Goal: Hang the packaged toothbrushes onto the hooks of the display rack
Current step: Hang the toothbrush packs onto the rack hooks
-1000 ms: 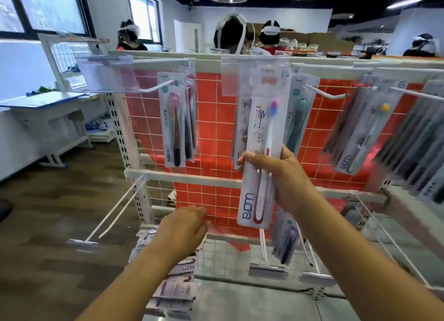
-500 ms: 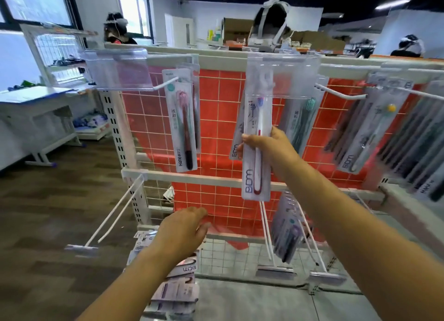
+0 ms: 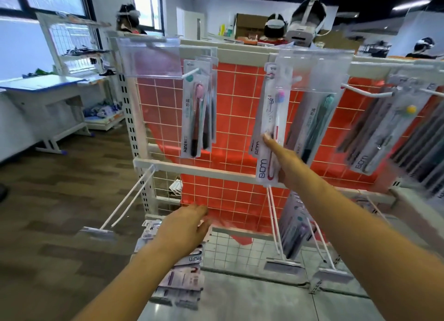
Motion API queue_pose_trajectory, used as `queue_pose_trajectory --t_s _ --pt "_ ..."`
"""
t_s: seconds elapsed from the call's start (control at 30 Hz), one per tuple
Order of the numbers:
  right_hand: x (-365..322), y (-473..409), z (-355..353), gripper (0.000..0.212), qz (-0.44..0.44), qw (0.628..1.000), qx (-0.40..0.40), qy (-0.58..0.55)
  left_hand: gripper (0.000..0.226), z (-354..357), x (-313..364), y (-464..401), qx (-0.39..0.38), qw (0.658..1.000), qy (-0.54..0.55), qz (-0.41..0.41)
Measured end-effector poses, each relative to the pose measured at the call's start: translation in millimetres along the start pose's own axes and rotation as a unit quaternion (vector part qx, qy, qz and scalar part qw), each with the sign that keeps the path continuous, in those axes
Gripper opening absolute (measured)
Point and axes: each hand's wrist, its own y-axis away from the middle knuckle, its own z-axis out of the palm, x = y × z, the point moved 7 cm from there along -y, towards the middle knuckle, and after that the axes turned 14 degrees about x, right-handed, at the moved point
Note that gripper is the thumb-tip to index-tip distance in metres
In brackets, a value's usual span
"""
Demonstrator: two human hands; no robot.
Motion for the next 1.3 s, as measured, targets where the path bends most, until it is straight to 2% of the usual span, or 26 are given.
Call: queue_pose_trajectory --t_s 0.1,0.2,0.33,0.4,0.7,0.93,1.3 --pt "12 -2 5 0.076 0.015 1.000 0.015 0.006 0.030 -3 -6 7 -0.002 1.000 0.002 -0.007" --pt "34 0 12 0.067 0.032 0.999 -0.012 0.030 0.032 -3 -16 14 -0.007 1.000 0.002 -0.022" --pt "84 9 33 0.017 0.109 0.988 -0.109 0.028 0.033 1 -36 25 -0.021 0.999 -0.021 -0.044" --pt "109 14 42 0.009 0.138 0.982 -0.116 0.063 0.032 3 -48 31 -0.028 0.997 -0.035 -0.061" --pt "161 42 93 0.021 0.155 0.962 -0.174 0.139 0.033 24 -103 79 -0.066 0.986 -0.052 -0.146" --pt "200 57 118 0.013 0.167 0.950 -0.200 0.174 0.031 50 -137 116 -0.117 0.970 -0.065 -0.201" --pt "269 68 166 0.020 0.160 0.909 -0.239 0.302 0.032 115 -176 158 -0.193 0.952 -0.075 -0.227"
